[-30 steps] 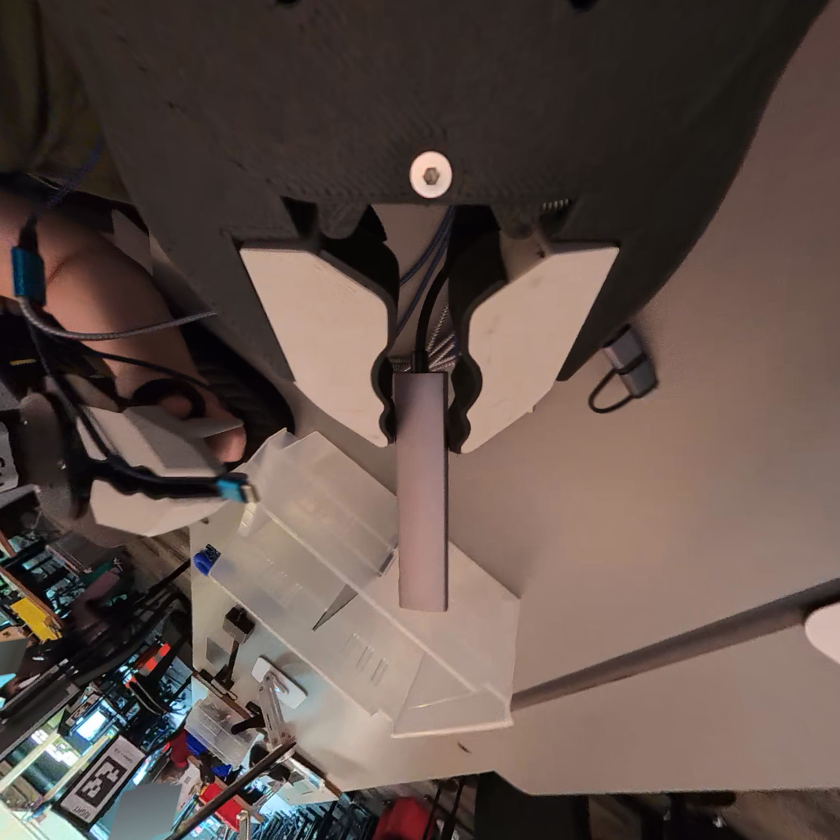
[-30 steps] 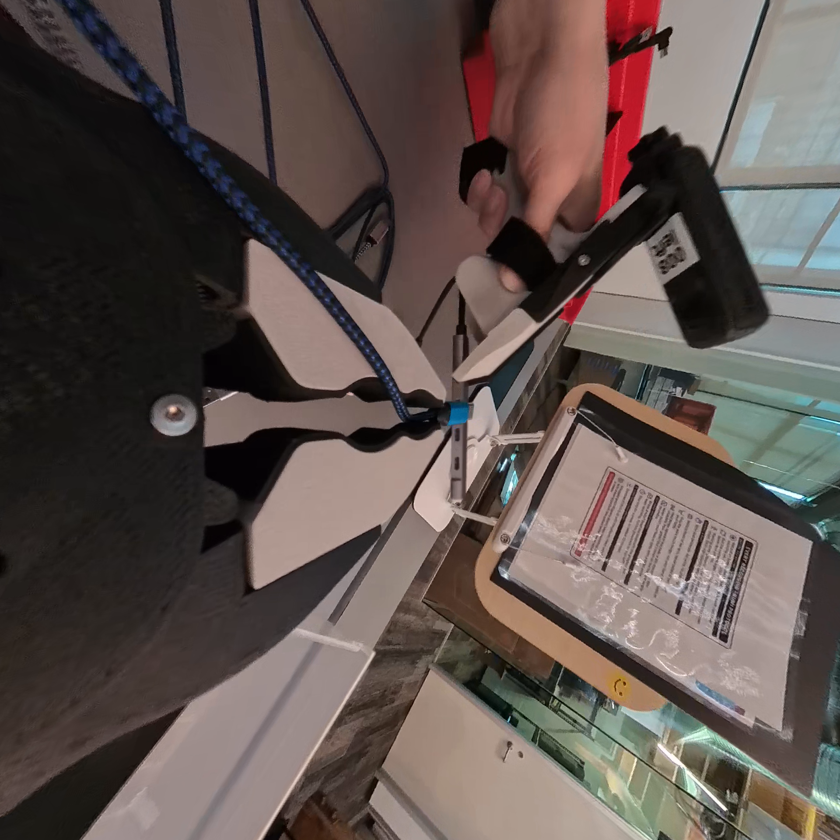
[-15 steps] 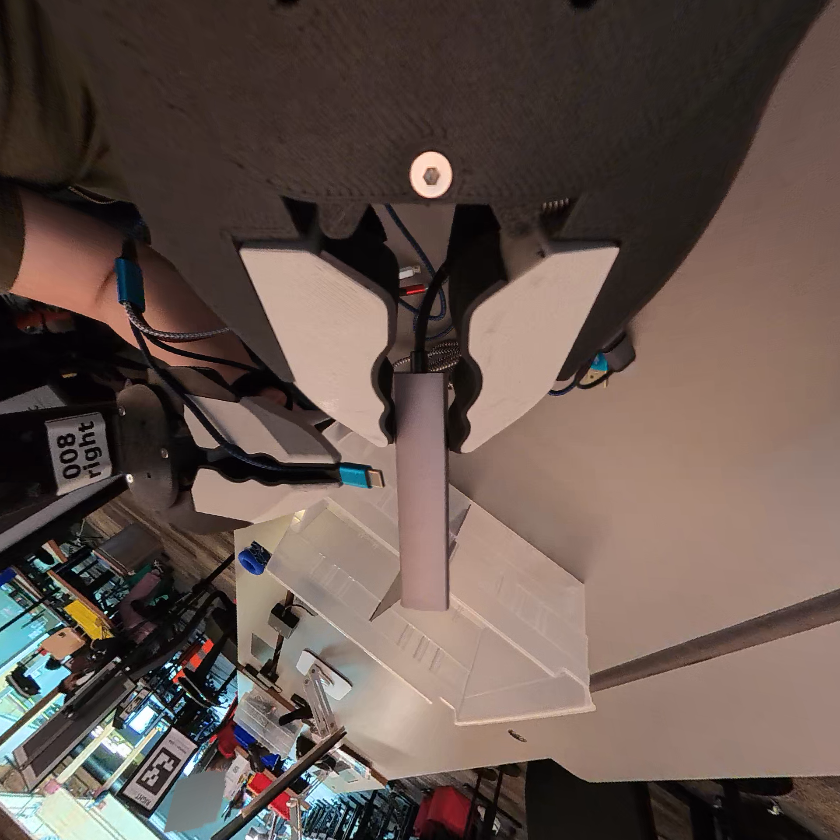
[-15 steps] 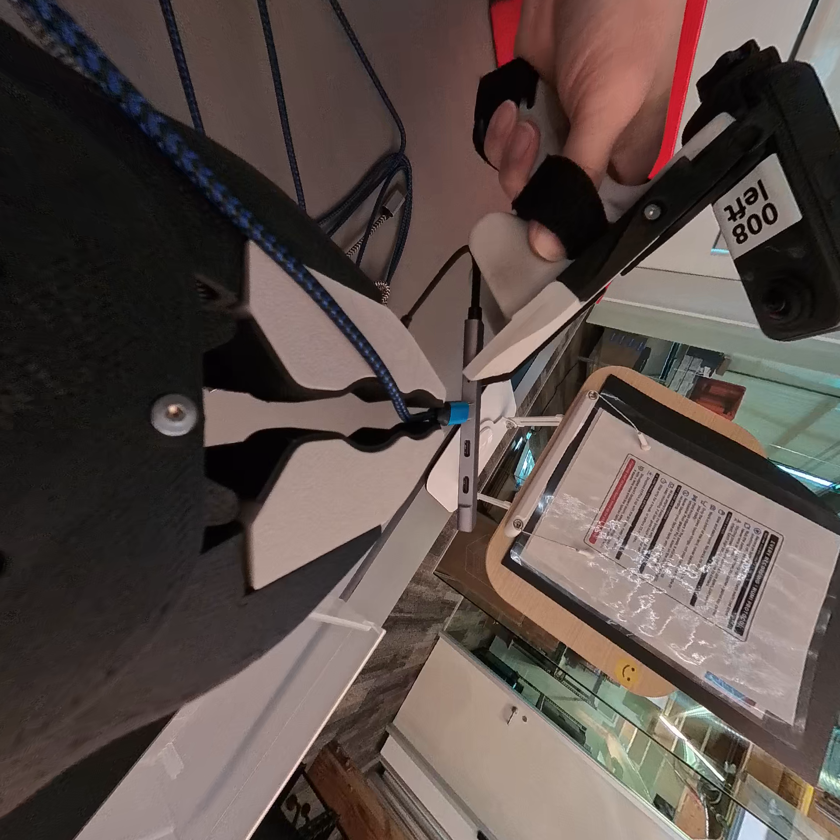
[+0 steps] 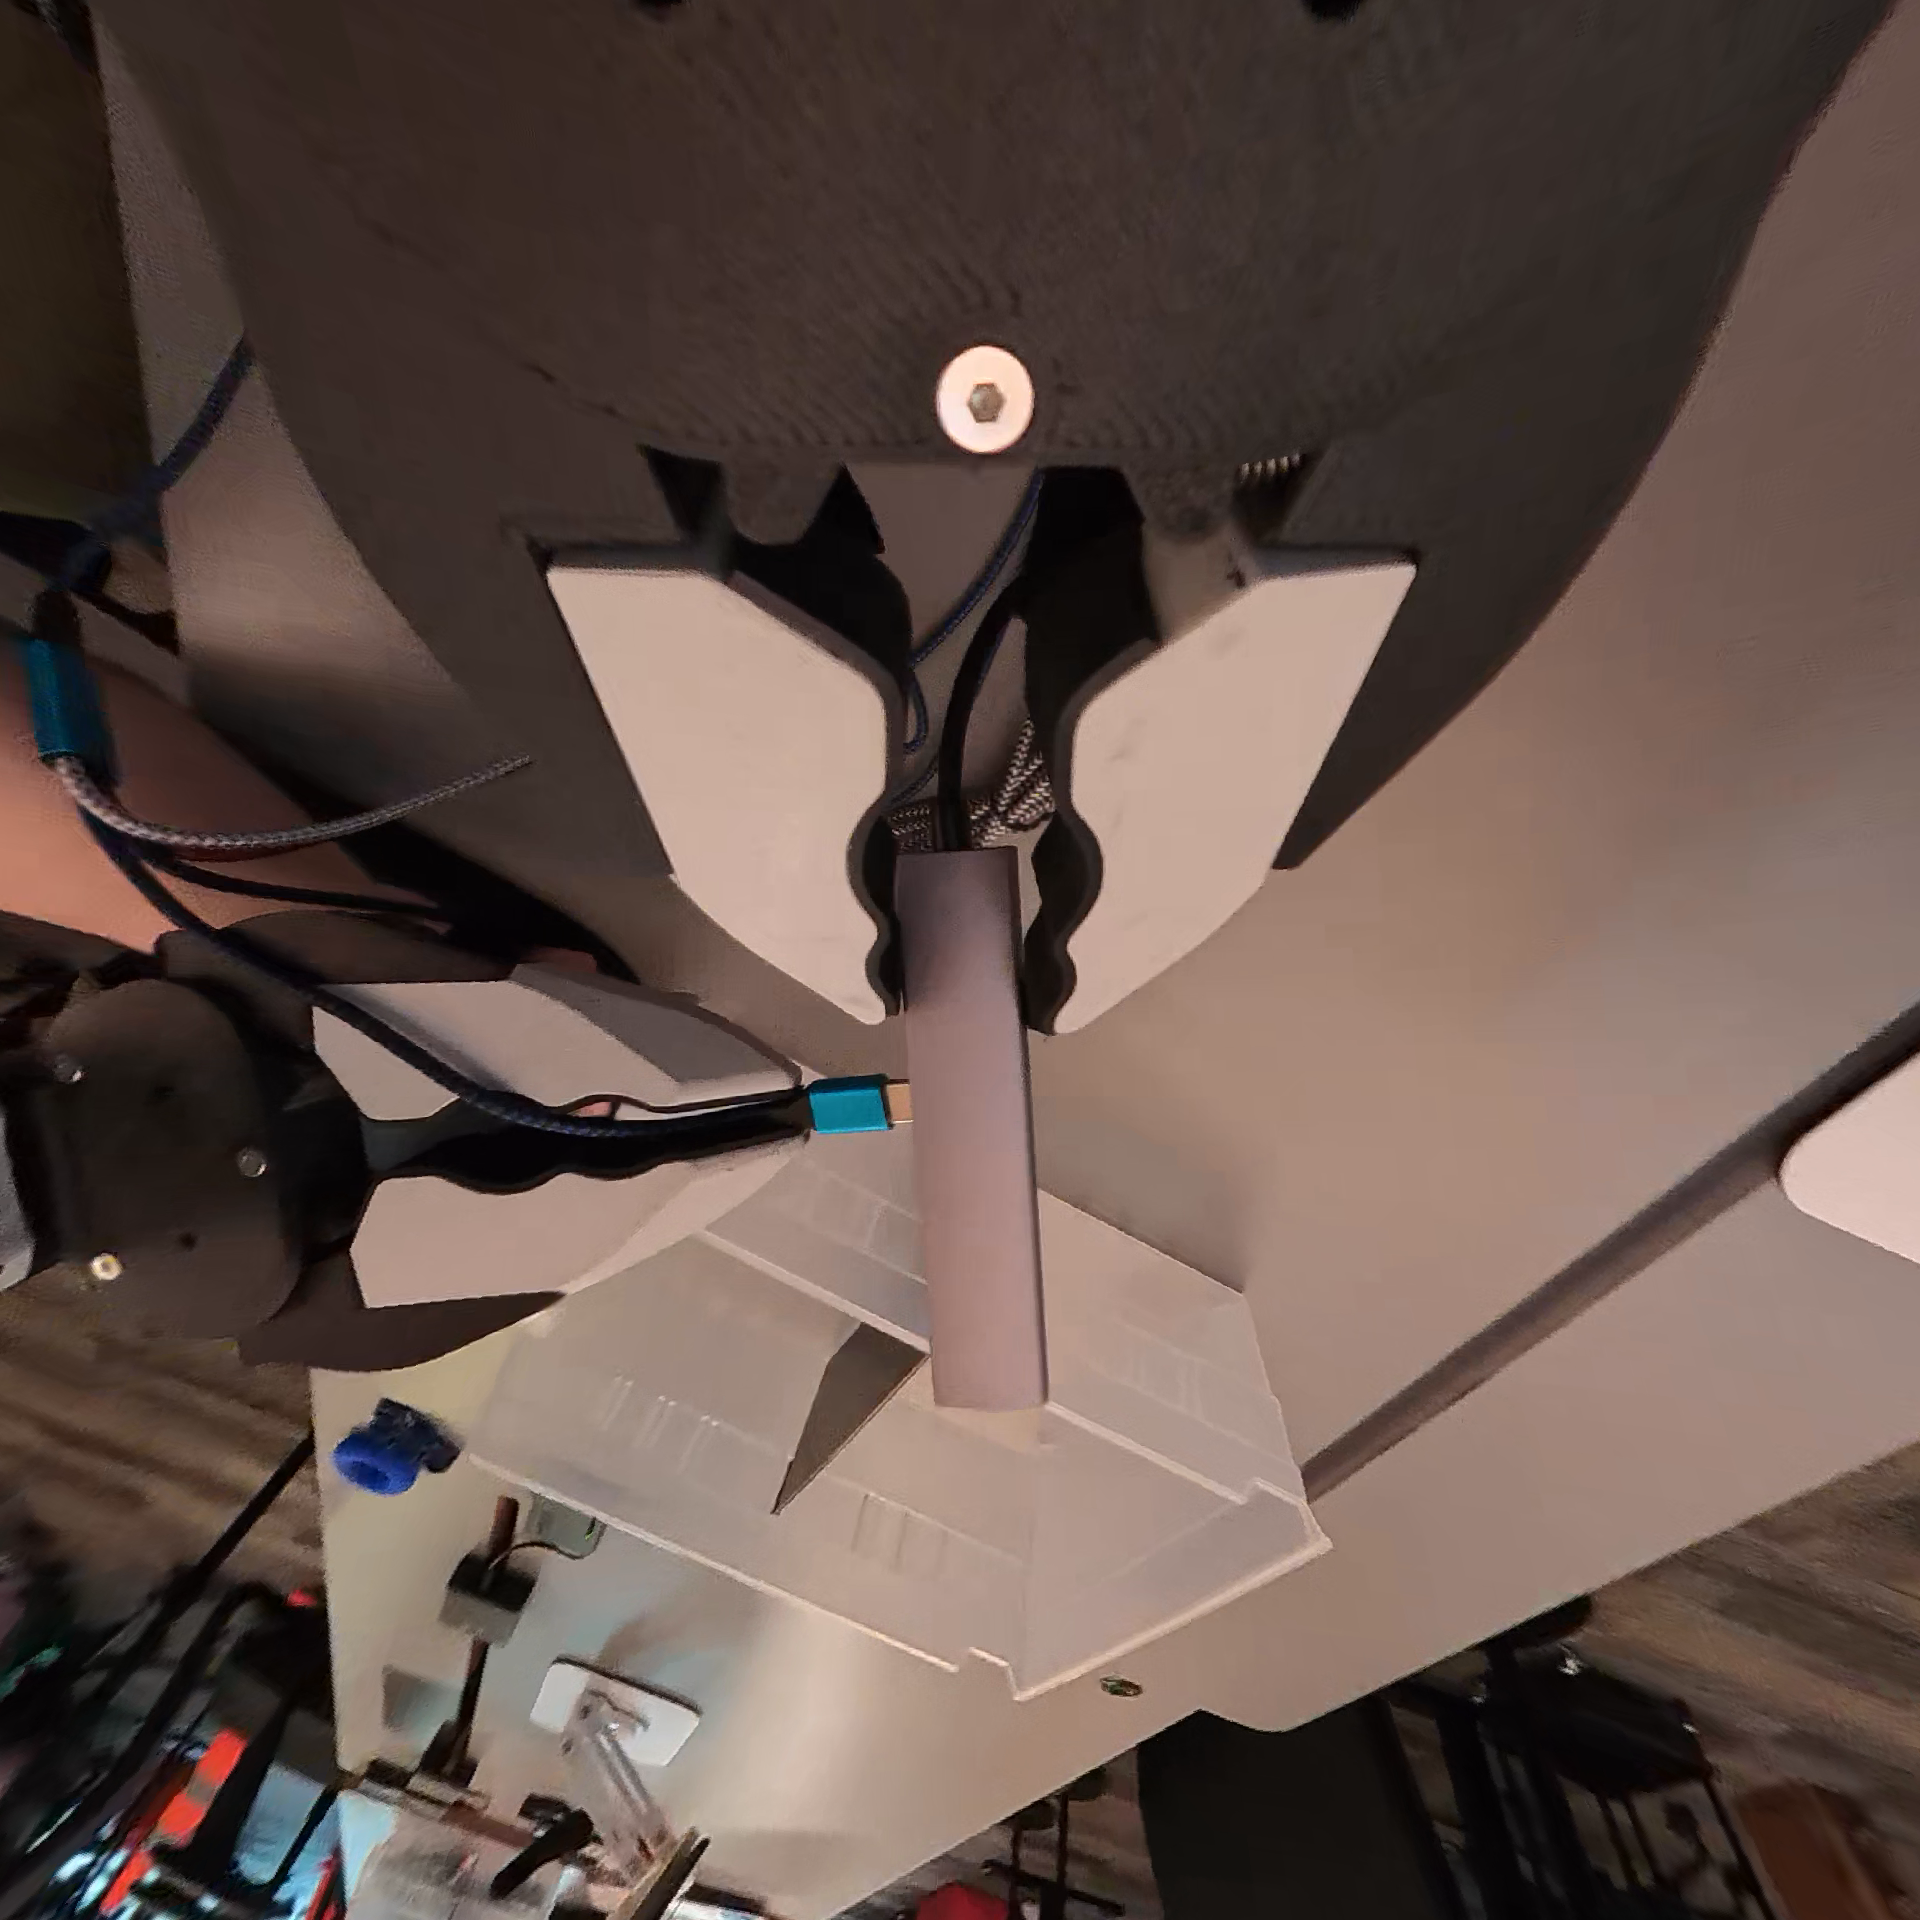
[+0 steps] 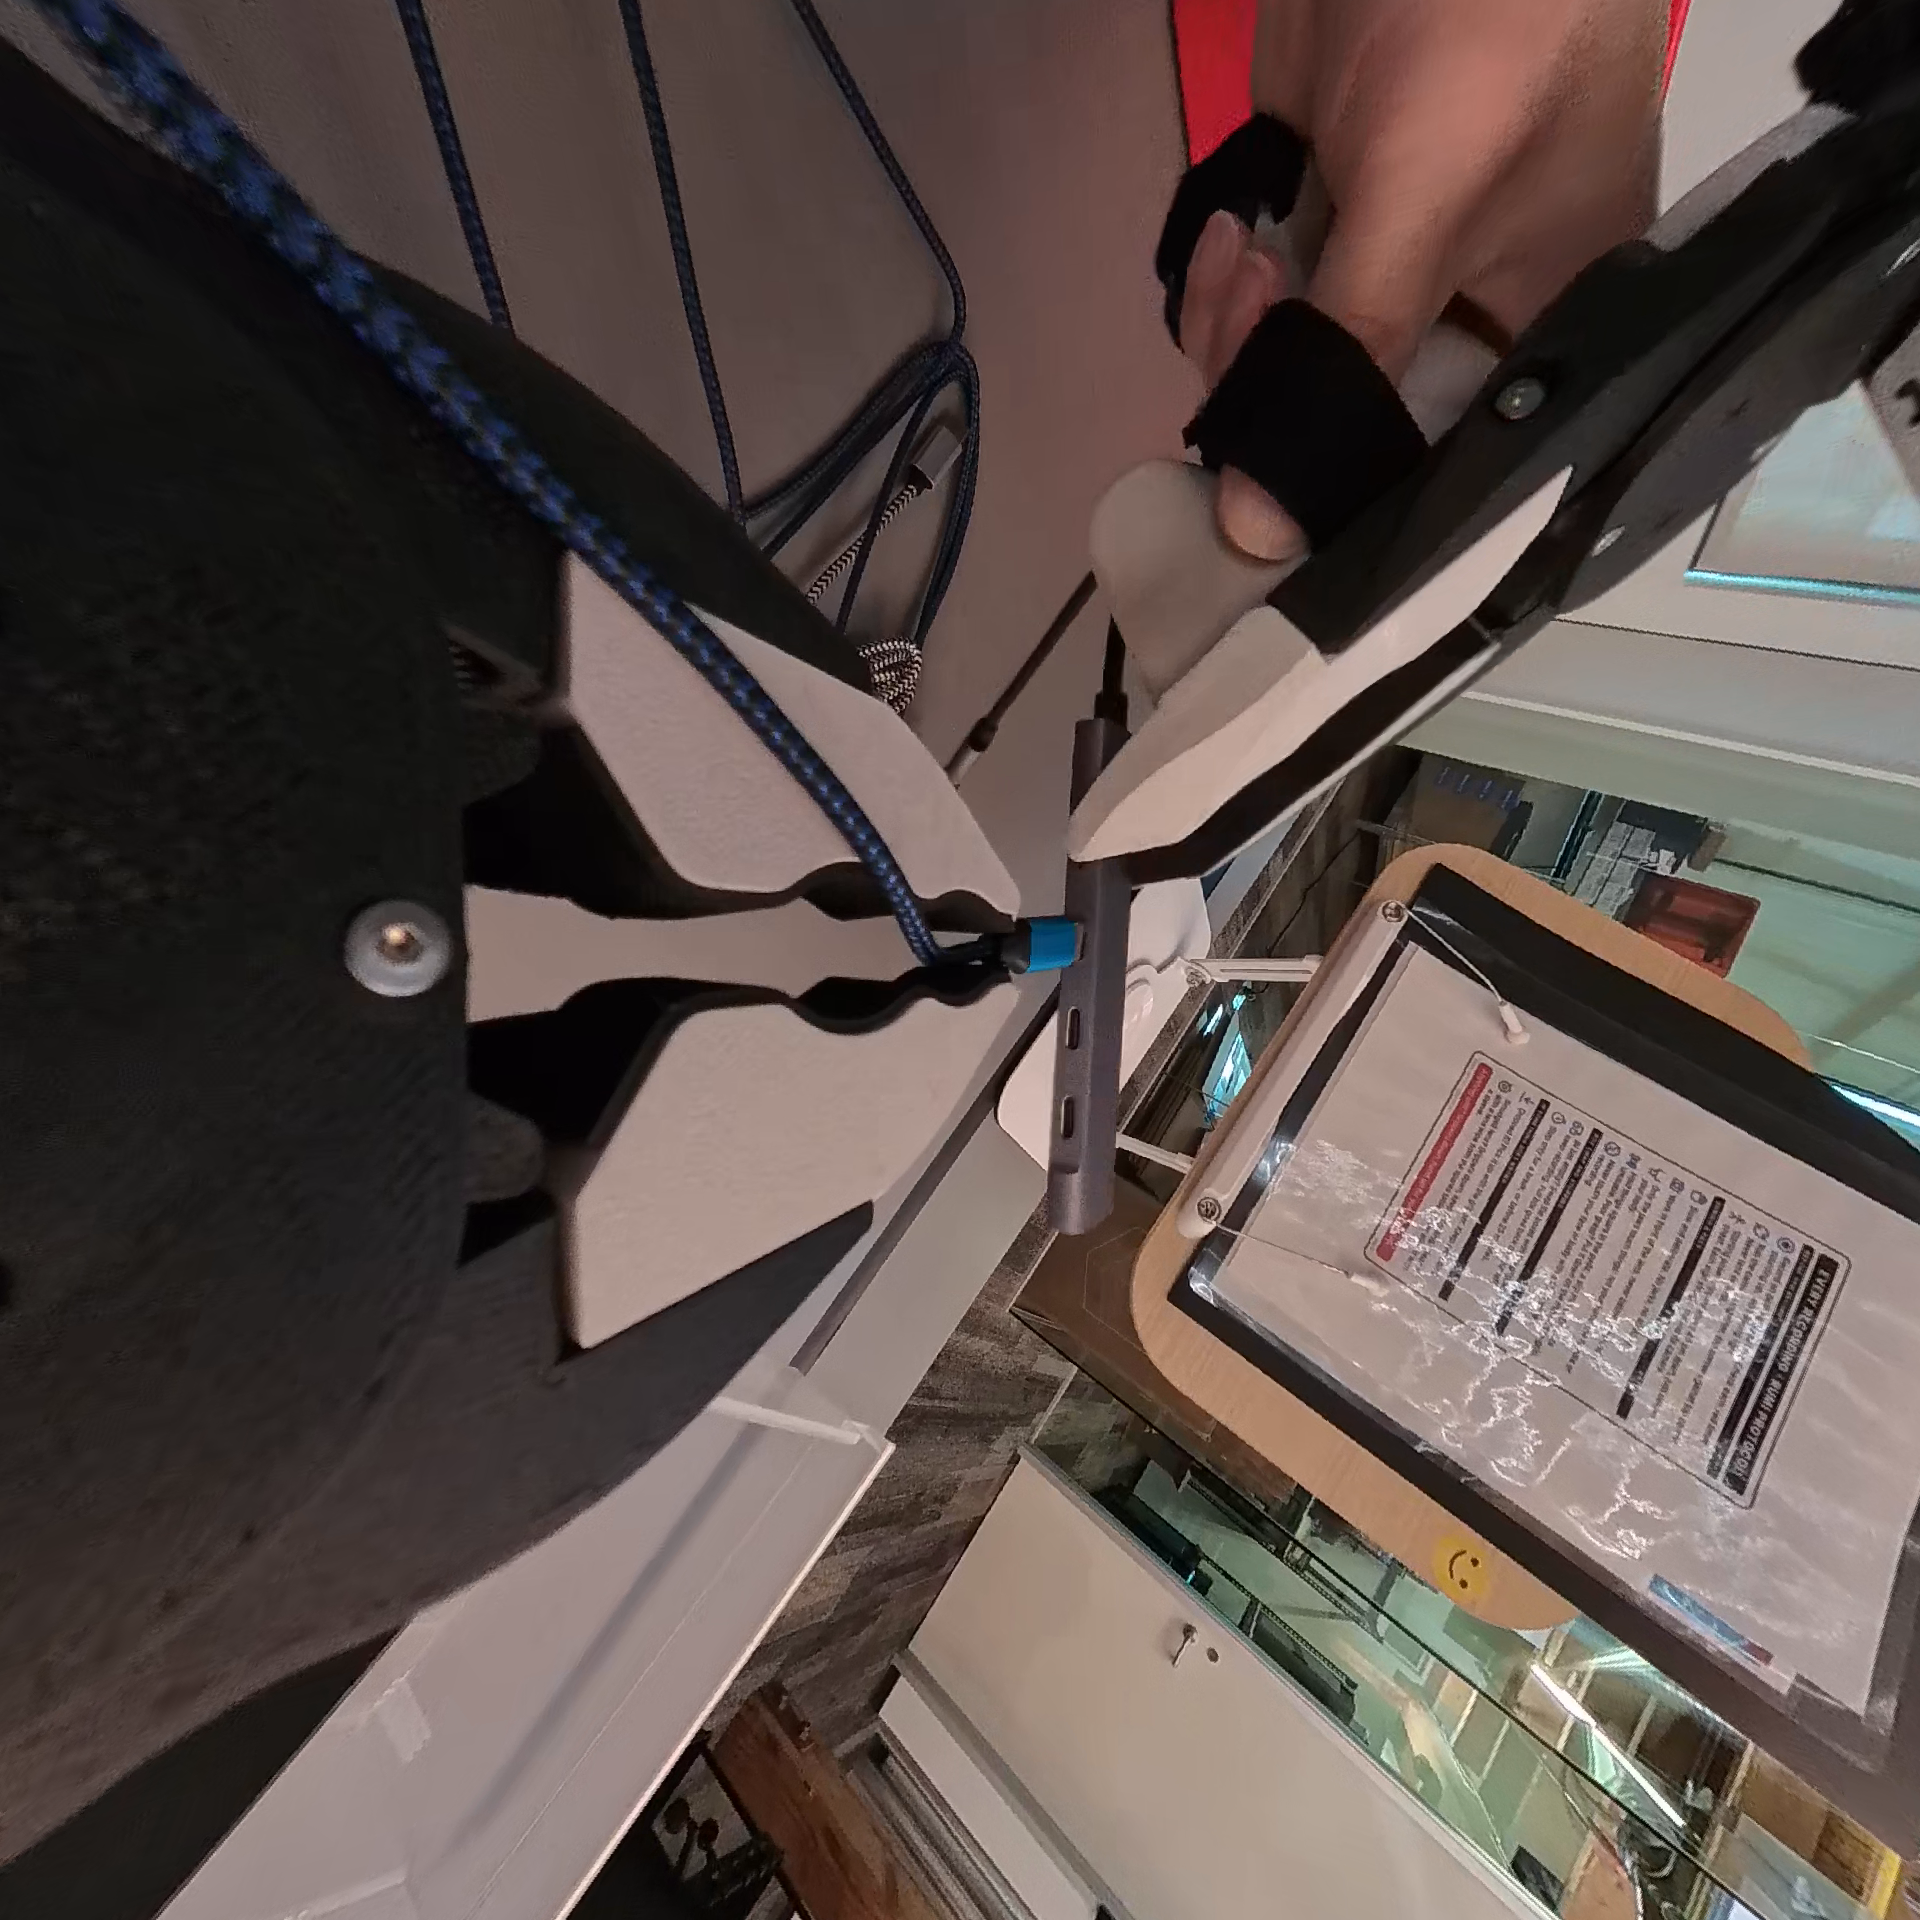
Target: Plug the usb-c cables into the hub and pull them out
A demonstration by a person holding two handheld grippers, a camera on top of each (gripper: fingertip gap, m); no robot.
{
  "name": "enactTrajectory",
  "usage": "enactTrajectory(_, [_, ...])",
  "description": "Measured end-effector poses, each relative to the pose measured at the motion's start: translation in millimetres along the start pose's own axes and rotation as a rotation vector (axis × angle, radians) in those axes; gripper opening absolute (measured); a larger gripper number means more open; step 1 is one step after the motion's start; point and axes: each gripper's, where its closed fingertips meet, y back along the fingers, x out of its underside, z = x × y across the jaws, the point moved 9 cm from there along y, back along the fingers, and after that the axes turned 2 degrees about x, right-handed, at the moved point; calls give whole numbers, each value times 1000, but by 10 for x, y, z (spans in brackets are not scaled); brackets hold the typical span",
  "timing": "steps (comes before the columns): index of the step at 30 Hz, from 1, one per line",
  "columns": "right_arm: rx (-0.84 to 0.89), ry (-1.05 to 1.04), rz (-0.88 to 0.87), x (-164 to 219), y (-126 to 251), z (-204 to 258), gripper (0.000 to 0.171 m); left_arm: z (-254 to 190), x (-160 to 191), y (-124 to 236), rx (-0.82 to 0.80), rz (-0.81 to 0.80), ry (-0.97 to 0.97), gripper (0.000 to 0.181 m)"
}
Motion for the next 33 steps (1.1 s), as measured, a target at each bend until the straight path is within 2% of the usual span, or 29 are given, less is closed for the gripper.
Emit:
enactTrajectory(6, [30,10,5,2,-18,45,7,-43,0,-12,-44,7,-21,22])
enactTrajectory(20, [20,-7,-84,-60,50,22,7,-216,-44,36,-132,-24,-236,22])
enactTrajectory(27, [-2,-12,-51,-10,-5,47,7,-200,-22,8,-189,28,-299,22])
enactTrajectory(30, [-77,-35,-59,-2,-66,99,19,-159,-93,102,-201,90,-351,22])
enactTrajectory(33, [-140,-73,-49,17,-66,97,28,-72,-150,340,-154,153,-303,22])
